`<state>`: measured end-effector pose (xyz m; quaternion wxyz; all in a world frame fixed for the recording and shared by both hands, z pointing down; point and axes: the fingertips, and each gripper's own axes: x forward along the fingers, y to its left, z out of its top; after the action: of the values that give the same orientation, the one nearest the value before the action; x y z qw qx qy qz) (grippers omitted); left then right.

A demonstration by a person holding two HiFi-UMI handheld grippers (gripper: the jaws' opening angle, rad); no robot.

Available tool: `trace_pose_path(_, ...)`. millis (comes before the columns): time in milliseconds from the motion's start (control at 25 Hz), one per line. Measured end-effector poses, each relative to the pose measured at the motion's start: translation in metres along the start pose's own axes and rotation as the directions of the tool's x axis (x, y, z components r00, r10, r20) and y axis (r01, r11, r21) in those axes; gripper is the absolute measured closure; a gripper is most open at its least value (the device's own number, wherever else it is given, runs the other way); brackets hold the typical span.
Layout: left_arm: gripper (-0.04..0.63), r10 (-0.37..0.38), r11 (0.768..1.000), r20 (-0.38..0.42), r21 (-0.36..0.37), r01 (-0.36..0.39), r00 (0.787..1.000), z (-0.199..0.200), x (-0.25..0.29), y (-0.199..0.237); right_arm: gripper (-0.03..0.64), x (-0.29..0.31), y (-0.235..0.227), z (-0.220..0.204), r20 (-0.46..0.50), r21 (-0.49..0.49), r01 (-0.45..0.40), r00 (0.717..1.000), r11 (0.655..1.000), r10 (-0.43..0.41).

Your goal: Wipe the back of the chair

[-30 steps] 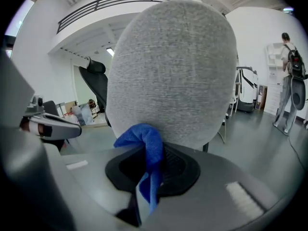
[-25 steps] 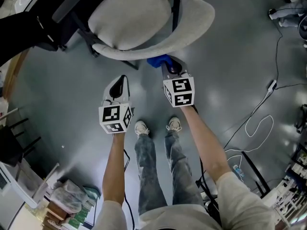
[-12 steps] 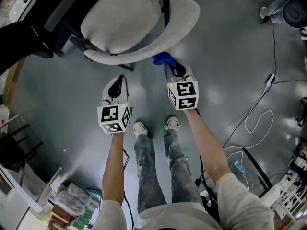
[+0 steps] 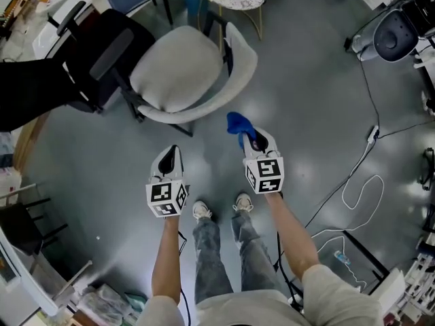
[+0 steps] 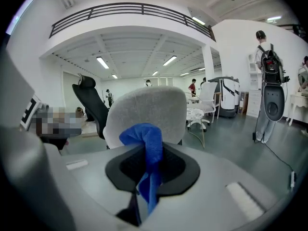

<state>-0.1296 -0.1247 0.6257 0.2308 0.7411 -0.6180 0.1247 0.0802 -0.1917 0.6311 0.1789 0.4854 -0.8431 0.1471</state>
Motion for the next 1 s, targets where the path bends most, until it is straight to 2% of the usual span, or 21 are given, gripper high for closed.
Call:
trace_pose_path(280, 0.591, -0.001, 1.000, 0.039, 0.028, 0.000, 0.999, 0.053, -0.039, -0.012, 0.571, -0.054, -0.006, 0.055, 0.069, 0.042, 0.036, 0.997, 0.998, -0.039)
trace_pose_path(640, 0.591, -0.018, 0.998, 0.121, 0.069, 0.010, 0.993, 0.130, -0.086, -0.033, 0.571, -0.120, -0.007, 0.142, 0.159, 0.000, 0.060, 0.985, 0.998, -0.059)
trace_pose_path(1000, 0.591, -0.055, 0.993, 0.216, 0.111, 0.032, 0.975, 0.207, -0.123, -0.058, 0.571, -0.175, -0.015, 0.204, 0.227, -0.011, 0.087, 0.971, 0.996, -0.082)
